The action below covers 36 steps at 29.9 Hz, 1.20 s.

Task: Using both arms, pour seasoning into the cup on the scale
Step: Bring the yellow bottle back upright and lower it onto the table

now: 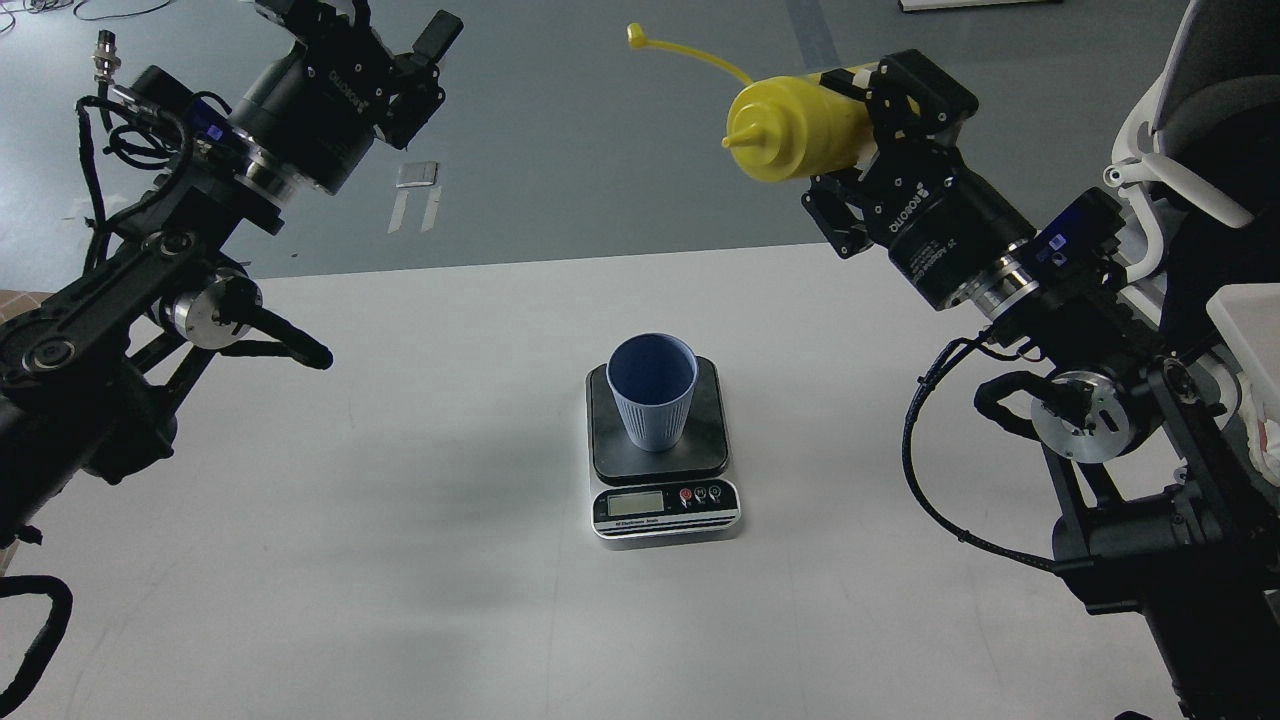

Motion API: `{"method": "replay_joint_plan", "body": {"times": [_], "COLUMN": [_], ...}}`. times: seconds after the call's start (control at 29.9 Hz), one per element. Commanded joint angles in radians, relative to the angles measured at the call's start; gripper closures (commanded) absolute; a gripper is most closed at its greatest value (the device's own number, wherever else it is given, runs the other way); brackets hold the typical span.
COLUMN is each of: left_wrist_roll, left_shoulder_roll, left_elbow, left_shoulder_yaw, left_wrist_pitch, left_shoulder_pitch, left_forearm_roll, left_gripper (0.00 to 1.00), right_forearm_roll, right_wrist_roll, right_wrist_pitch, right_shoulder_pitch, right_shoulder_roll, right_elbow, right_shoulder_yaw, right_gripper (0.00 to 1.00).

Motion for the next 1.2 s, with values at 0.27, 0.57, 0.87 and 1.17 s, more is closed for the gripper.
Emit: {"method": "replay_joint_plan", "body": {"times": [0.27, 0.57, 0.87, 1.17], "left_wrist_roll": [0.000, 0.000, 0.000, 0.000], "left_shoulder_roll": [-0.010, 0.001, -0.006, 0.002], "left_elbow": [0.002, 0.003, 0.011, 0.013], "left_shoulder_yaw": [-0.001, -0.008, -0.023, -0.021], "left_wrist_pitch": [-0.034, -0.035, -0.035, -0.035], "left_shoulder_pitch": [0.000, 0.000, 0.006, 0.031], "left_forearm_roll": [0.000, 0.000, -0.006, -0.015], "left_gripper": [0.02, 0.02, 0.02, 0.02], "right_forearm_roll": [0.395, 0.506, 0.559, 0.615], "right_wrist_roll": [-0.087, -0.107, -0.133, -0.135], "right_wrist_pitch": [0.246, 0.246, 0.246, 0.246], "right_shoulder_pitch": [-0.172, -0.201, -0.228, -0.228], "right_shoulder_roll": [0.000, 0.000, 0.000, 0.000], "right_elbow": [-0.074, -0.176, -0.420, -0.647], "right_shoulder_yaw": [0.101, 0.211, 0.225, 0.206], "right_gripper": [1.00, 1.00, 1.00, 0.97]}}
